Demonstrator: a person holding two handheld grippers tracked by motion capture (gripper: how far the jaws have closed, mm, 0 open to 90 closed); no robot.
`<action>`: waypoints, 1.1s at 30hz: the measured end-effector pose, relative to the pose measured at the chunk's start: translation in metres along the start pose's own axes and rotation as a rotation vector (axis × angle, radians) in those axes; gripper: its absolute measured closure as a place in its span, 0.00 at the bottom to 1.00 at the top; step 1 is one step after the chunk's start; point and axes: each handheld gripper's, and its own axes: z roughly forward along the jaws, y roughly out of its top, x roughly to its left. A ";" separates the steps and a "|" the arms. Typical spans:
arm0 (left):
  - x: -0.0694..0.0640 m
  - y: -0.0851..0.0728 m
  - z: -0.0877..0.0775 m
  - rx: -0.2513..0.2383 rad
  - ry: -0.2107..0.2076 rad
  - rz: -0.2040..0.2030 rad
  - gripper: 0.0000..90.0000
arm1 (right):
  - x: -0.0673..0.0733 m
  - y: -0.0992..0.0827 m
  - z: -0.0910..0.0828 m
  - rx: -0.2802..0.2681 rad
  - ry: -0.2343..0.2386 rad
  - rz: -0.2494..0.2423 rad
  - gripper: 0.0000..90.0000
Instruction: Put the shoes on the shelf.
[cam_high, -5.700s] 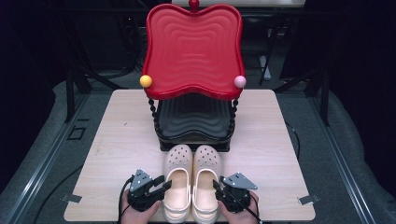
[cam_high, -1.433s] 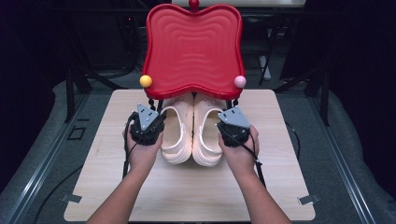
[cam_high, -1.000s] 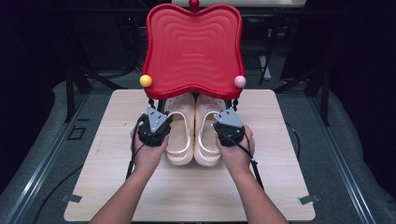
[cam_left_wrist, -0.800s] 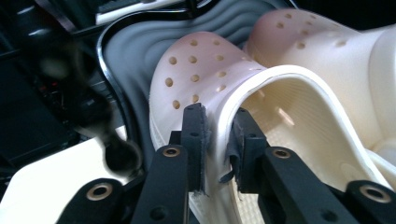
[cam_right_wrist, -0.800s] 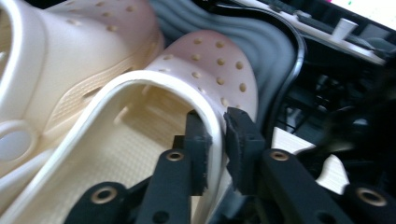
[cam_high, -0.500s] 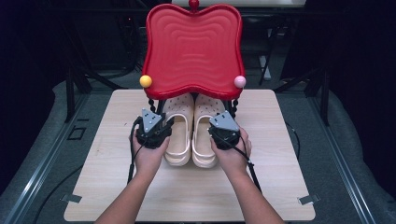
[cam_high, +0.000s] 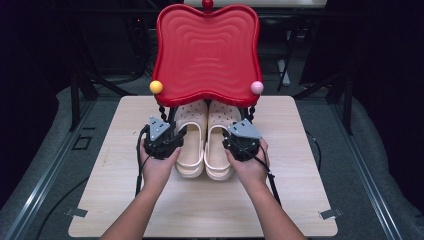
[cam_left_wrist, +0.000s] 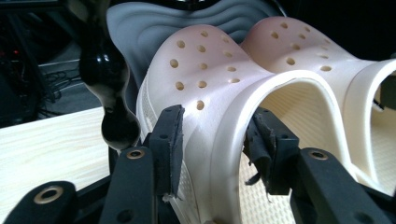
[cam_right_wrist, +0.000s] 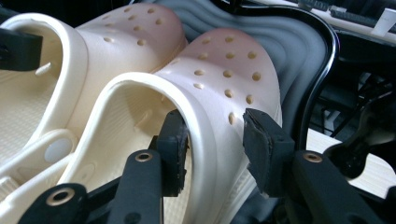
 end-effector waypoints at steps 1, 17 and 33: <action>0.000 0.000 0.000 -0.010 -0.005 -0.005 0.62 | 0.000 0.000 -0.001 0.000 0.000 -0.004 0.66; -0.001 0.004 -0.021 -0.014 -0.058 -0.020 0.62 | 0.001 0.004 -0.021 -0.030 0.003 -0.009 0.65; 0.000 0.003 -0.063 -0.020 -0.139 -0.035 0.66 | 0.007 0.010 -0.073 -0.103 0.067 0.019 0.69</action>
